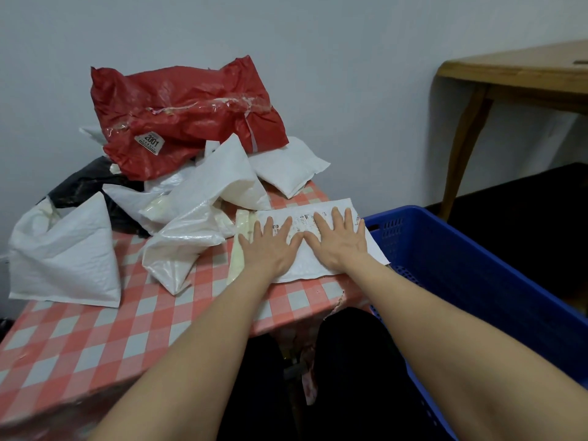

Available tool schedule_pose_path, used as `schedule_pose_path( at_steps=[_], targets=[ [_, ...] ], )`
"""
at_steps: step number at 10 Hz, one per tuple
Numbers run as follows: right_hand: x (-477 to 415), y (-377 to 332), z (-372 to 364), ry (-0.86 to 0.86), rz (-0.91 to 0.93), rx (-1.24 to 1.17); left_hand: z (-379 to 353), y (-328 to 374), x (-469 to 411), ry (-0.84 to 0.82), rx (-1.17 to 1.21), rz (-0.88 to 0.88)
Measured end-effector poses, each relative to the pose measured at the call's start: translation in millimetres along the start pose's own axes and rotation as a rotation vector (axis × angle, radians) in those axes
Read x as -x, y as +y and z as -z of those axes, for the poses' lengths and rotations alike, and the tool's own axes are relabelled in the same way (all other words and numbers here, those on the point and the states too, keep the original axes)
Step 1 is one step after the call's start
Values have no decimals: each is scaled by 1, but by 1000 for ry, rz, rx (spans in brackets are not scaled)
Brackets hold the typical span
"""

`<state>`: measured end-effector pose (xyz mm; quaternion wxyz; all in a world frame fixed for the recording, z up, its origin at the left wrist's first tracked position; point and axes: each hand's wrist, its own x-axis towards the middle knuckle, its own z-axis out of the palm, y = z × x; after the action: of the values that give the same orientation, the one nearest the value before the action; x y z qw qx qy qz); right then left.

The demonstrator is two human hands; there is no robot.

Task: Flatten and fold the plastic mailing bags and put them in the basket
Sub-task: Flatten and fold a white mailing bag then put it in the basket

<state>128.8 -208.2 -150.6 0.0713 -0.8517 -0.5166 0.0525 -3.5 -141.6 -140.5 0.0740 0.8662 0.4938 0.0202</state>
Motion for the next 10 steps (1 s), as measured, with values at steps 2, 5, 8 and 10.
schedule_pose_path(
  at_steps=[2,5,8,10],
  targets=[
    [-3,0,-4,-10,-8,19,-7,-1,-3,28,-18,-3],
    [-2,-1,-5,-34,-18,28,-8,-1,-4,14,-29,4],
    [-3,0,-4,-50,-17,20,-8,-1,-5,-1,-41,9],
    [-3,0,-3,-38,-9,-11,-4,1,-4,-11,-56,10]
  ],
)
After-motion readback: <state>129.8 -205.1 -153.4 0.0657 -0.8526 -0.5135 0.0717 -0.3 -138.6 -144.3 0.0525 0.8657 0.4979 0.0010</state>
